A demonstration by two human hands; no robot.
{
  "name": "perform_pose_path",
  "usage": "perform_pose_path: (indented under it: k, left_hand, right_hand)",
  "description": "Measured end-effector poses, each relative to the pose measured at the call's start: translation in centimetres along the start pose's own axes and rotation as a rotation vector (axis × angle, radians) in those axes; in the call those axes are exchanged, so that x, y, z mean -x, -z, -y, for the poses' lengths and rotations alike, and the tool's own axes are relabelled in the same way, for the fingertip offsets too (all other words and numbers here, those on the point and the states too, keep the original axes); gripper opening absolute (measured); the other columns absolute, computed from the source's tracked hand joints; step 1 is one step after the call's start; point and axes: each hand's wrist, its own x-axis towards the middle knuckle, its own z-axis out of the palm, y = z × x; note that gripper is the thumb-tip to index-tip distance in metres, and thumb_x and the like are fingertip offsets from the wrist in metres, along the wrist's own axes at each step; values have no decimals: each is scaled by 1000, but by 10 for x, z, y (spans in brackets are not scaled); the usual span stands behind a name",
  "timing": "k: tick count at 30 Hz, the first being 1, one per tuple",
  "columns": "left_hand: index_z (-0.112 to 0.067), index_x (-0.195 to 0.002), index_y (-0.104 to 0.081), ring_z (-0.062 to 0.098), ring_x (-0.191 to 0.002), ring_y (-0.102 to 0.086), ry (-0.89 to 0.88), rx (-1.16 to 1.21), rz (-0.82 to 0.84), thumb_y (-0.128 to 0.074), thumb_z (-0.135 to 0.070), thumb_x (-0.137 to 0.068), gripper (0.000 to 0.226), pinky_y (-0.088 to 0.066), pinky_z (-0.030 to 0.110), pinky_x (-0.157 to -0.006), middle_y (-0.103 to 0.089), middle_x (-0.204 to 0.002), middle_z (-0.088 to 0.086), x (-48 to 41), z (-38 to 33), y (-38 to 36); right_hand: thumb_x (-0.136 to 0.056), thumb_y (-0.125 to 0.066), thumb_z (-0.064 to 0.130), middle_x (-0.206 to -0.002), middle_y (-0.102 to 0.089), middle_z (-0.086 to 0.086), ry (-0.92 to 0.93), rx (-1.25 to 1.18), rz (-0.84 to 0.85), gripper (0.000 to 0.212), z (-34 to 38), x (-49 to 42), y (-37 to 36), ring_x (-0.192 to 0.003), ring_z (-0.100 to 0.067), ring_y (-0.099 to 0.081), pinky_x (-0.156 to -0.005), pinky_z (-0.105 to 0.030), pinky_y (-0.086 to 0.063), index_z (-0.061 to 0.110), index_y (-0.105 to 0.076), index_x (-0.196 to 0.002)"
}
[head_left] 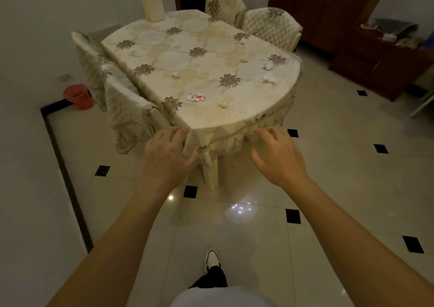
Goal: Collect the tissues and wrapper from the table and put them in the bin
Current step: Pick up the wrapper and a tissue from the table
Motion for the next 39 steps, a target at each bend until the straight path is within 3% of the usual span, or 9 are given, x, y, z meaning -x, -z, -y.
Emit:
perform_pose_path:
  k: [9, 18, 24, 33, 39]
  left_hand:
    - [-13, -124, -60, 27, -114, -58, -5, 16, 68, -65, -39, -86, 47, -49, 45, -86, -63, -122, 7, -88, 35, -47]
    - [-15, -125, -60, 25, -114, -57, 14, 40, 108, -59, -42, -86, 48, -50, 44, -89, -63, -123, 5, -165, 54, -101]
    - [-14, -121, -62, 24, -107, -59, 55, 7, 85, -56, -43, -85, 47, -52, 42, -82, -65, -117, 4, -232, 61, -144]
    - [-10, -118, -66, 29, -107, -62, 231, -29, 146, -70, -32, -81, 43, -53, 42, -81, -67, -116, 8, -308, 61, -184]
    - [-13, -119, -66, 28, -105, -61, 352, -31, 194, -72, -33, -81, 43, -51, 41, -83, -67, -114, 5, -329, 77, -206]
  right_hand:
    - [-86, -65, 25, -120, -61, -12, -76, -17, 23, 43, -13, -96, -44, -115, -28, -53, -83, -45, -53, 13, -60, -126]
    - [-87, -62, 24, -124, -60, -10, -68, -19, 56, 44, -40, -181, -79, -114, -27, -55, -82, -42, -51, 15, -59, -130]
    - [-89, -60, 31, -130, -57, -7, -64, -18, 115, 47, -80, -266, -108, -120, -25, -51, -83, -40, -49, 19, -55, -134]
    - [-90, -59, 35, -128, -58, -6, 52, -53, 235, 45, -129, -388, -144, -117, -25, -53, -86, -41, -51, 20, -55, -132]
    - [-89, -62, 34, -125, -60, -7, 99, -71, 317, 44, -138, -425, -175, -113, -26, -56, -76, -39, -53, 20, -56, -130]
